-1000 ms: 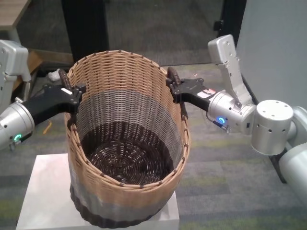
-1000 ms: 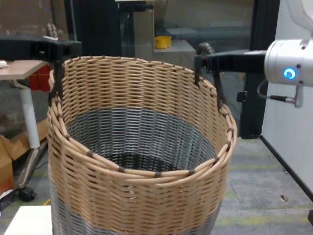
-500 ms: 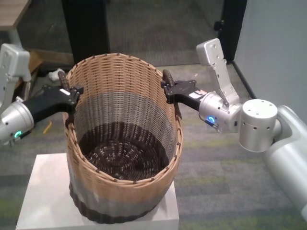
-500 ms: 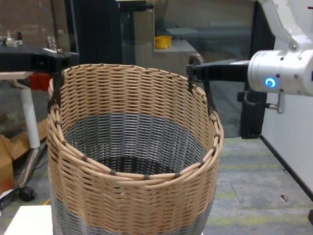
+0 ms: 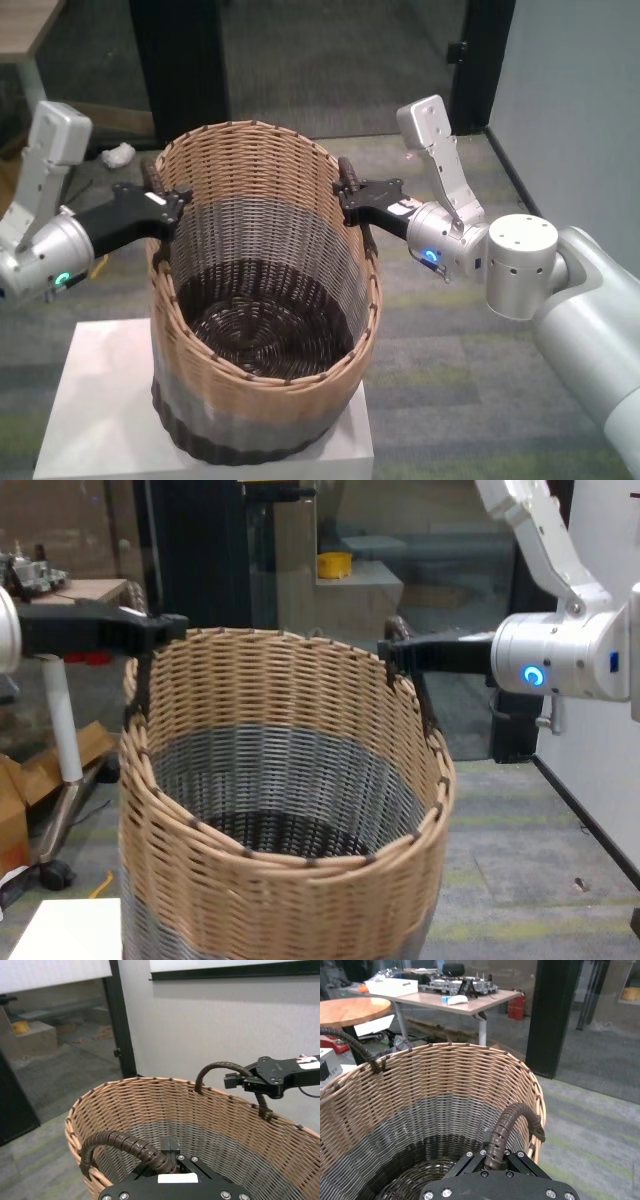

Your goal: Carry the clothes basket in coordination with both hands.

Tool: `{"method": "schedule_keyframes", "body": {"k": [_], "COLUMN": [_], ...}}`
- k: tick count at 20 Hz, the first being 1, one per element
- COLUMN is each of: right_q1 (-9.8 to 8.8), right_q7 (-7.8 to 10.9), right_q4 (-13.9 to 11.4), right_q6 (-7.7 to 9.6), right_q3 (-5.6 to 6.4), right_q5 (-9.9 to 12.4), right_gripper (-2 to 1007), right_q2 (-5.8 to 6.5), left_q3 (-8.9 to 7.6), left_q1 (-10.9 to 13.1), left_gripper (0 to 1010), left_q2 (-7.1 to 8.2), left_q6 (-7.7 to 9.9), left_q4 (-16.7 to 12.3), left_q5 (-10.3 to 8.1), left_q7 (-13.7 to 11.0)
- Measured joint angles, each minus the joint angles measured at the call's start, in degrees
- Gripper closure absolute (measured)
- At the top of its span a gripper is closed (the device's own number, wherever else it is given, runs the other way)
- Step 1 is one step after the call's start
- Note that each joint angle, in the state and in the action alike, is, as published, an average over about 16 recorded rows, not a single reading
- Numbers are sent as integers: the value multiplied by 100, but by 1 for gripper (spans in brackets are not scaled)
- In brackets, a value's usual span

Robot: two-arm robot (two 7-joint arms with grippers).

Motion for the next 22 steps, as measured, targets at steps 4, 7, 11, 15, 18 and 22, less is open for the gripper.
{"method": "schedule_keyframes", "body": {"k": [4, 7, 11, 15, 18, 22], "right_q1": [94, 141, 176, 193, 195, 189], "right_q7": [37, 59, 77, 83, 81, 77], "right_q4": [325, 503, 646, 709, 721, 709], "right_q6": [-101, -152, -192, -207, -206, -199], "right_q3": [23, 48, 82, 104, 115, 121], "right_q5": [-65, -113, -161, -198, -216, -221], "right_gripper": [976, 976, 976, 976, 976, 977], "right_q2": [-87, -137, -182, -208, -218, -218], "left_q3": [81, 139, 193, 225, 241, 247], "left_q1": [-114, -168, -208, -228, -232, -230], "left_gripper": [1009, 1009, 1009, 1009, 1009, 1009], "left_q2": [-112, -170, -209, -221, -220, -215], "left_q6": [-52, -60, -42, -20, -6, 6], "left_q4": [270, 411, 518, 563, 569, 559], "left_q5": [54, 109, 175, 225, 254, 268], "left_q7": [-84, -121, -143, -146, -141, -136]}}
